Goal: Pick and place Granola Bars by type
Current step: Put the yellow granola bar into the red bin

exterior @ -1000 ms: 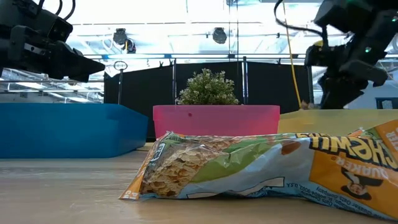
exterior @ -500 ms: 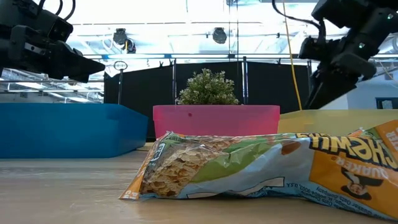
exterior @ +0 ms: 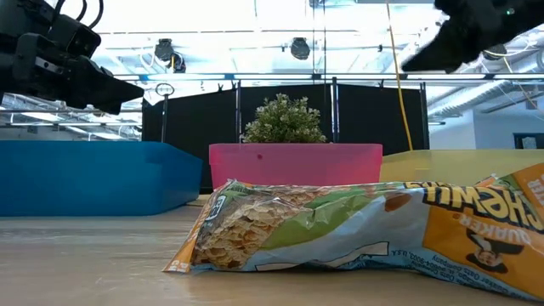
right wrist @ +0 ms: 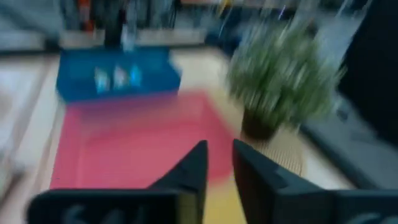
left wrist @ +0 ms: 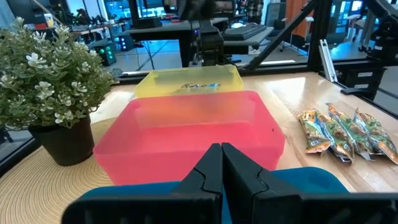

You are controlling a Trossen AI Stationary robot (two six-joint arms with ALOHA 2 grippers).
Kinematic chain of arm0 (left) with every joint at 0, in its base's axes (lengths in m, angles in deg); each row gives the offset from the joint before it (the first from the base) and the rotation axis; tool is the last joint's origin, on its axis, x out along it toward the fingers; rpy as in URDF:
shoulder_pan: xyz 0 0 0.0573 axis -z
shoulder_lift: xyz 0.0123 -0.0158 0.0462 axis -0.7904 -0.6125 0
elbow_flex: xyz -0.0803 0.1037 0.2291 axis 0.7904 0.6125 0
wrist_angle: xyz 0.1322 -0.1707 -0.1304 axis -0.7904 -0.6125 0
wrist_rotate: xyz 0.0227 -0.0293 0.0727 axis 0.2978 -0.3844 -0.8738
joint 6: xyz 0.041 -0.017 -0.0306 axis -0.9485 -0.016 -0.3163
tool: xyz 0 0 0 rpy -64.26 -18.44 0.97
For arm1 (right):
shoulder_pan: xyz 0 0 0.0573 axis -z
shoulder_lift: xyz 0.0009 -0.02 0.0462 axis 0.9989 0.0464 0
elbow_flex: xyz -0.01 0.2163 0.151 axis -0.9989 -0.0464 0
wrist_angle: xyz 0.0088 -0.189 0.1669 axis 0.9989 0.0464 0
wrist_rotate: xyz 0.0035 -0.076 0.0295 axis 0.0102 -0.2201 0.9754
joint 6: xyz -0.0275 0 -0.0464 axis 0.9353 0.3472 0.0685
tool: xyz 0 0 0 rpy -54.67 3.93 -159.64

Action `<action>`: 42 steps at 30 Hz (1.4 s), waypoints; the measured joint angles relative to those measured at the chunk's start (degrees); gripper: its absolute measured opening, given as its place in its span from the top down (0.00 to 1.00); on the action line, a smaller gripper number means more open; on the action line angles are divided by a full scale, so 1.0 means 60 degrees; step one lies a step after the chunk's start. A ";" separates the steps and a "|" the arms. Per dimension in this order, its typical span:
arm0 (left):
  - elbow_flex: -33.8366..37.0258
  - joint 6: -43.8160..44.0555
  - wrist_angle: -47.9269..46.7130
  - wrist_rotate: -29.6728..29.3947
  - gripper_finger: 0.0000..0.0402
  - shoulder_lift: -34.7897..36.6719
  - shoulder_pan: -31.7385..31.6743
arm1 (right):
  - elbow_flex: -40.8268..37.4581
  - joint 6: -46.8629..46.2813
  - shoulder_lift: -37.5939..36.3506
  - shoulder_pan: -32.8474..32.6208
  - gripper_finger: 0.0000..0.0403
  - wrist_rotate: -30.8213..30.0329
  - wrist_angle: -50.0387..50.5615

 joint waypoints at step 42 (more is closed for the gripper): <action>0.0007 0.0553 -0.0288 -0.1331 0.98 -0.0106 0.0200 | -0.4558 0.4446 0.0335 -0.1298 1.00 -0.0025 -0.9741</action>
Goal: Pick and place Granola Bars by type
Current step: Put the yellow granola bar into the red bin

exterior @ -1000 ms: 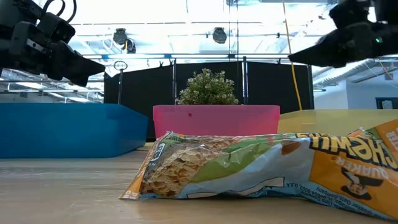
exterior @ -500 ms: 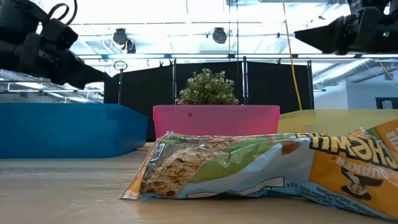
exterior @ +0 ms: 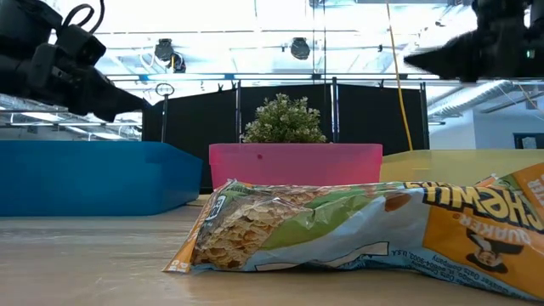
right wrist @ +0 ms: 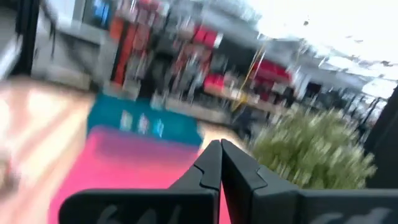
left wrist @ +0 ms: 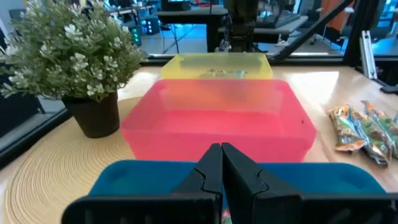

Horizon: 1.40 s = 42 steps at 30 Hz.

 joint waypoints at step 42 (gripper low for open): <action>-1.2886 0.1654 -0.3694 -0.1427 0.27 -1.4743 0.4282 | 0.0443 0.0063 0.0727 -0.0144 1.00 -0.1209 0.1295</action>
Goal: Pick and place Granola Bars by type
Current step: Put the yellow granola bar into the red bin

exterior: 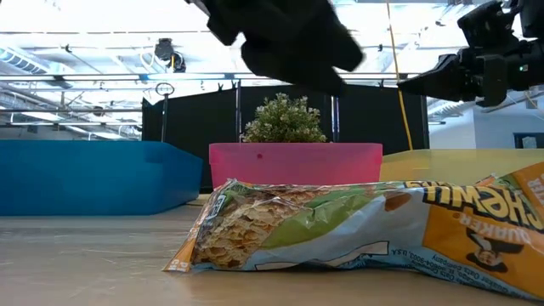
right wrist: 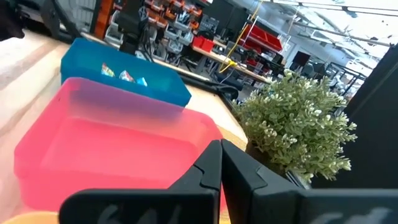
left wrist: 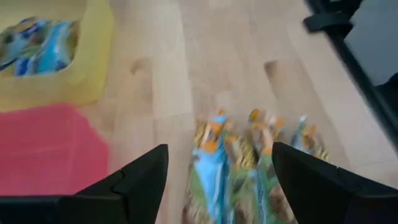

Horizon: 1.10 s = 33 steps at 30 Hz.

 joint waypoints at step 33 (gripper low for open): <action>-0.0201 0.0173 -0.1362 0.0596 0.43 -0.1043 -0.0434 | 0.0007 -0.0497 0.0015 0.0000 1.00 0.0033 0.0482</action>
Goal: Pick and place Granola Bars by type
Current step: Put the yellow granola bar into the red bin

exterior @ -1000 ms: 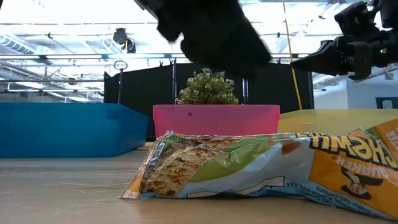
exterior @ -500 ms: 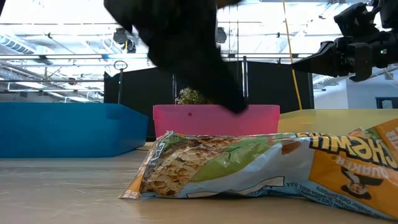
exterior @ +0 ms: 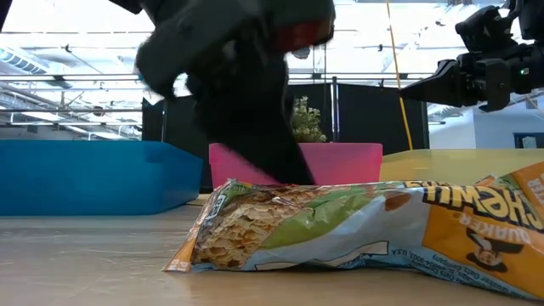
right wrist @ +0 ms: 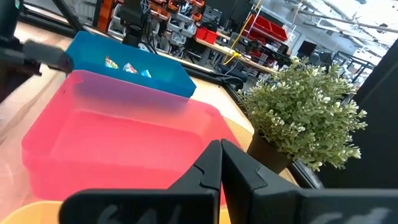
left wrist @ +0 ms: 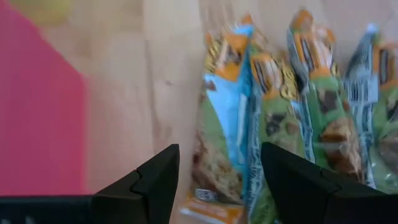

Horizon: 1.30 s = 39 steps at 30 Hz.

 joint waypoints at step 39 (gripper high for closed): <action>-0.1583 -0.1606 -0.0745 -0.0492 0.89 -0.0625 0.0328 | 0.0000 0.0044 0.0004 0.0004 1.00 0.0000 0.0079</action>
